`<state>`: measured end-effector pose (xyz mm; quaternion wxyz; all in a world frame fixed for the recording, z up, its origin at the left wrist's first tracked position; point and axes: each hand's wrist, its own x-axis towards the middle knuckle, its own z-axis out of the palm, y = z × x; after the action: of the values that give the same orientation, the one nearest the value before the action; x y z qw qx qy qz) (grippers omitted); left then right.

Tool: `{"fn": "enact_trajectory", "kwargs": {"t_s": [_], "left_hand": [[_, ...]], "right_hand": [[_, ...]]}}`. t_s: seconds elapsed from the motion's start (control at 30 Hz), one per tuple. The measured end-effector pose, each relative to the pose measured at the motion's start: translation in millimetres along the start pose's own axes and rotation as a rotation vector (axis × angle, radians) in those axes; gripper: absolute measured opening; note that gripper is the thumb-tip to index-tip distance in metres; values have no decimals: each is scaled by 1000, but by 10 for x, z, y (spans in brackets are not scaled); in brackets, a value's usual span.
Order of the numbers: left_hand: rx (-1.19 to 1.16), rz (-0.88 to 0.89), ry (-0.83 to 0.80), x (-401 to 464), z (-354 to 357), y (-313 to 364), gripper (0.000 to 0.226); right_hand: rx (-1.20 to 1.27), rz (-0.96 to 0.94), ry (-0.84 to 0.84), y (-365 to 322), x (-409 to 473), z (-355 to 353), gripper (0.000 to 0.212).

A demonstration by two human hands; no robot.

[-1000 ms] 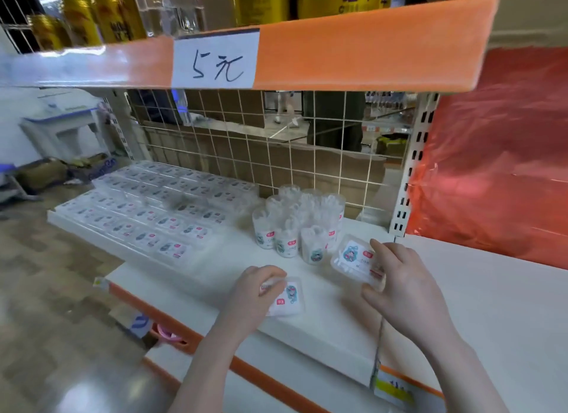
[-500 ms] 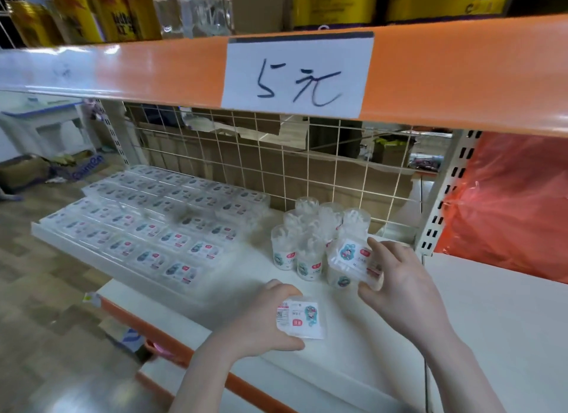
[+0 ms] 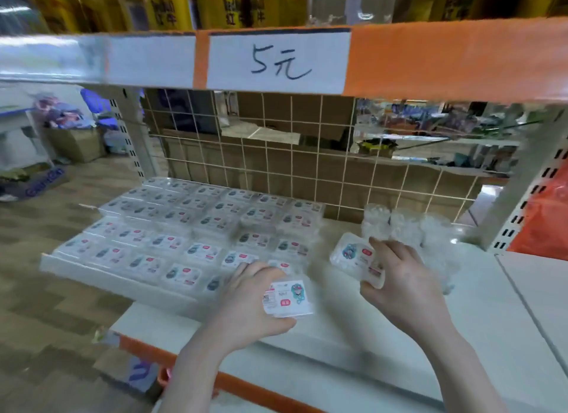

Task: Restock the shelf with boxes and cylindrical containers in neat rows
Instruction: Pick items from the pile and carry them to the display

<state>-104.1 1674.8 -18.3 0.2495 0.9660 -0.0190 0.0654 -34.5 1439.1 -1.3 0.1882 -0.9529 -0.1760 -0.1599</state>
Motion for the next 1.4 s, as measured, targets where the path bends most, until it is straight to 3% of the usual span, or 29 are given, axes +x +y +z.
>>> {"fn": "enact_trajectory", "kwargs": {"t_s": [0.33, 0.47, 0.57, 0.87, 1.4], "left_hand": [[-31, -17, -50, -185, -743, -1143, 88], [-46, -40, -65, -137, -884, -1278, 75], [-47, -55, -64, -72, -941, -1342, 66], [-24, -125, -16, 177, -1031, -1466, 71], [-21, -54, -59, 370, -1081, -1545, 70]], "right_hand": [[-84, 26, -156, -1158, 128, 351, 70], [-96, 10, -188, -1352, 283, 438, 70], [-91, 8, -224, -1425, 419, 500, 71], [-41, -62, -304, -1527, 866, 697, 69], [15, -25, -459, -1469, 1082, 955, 70]]}}
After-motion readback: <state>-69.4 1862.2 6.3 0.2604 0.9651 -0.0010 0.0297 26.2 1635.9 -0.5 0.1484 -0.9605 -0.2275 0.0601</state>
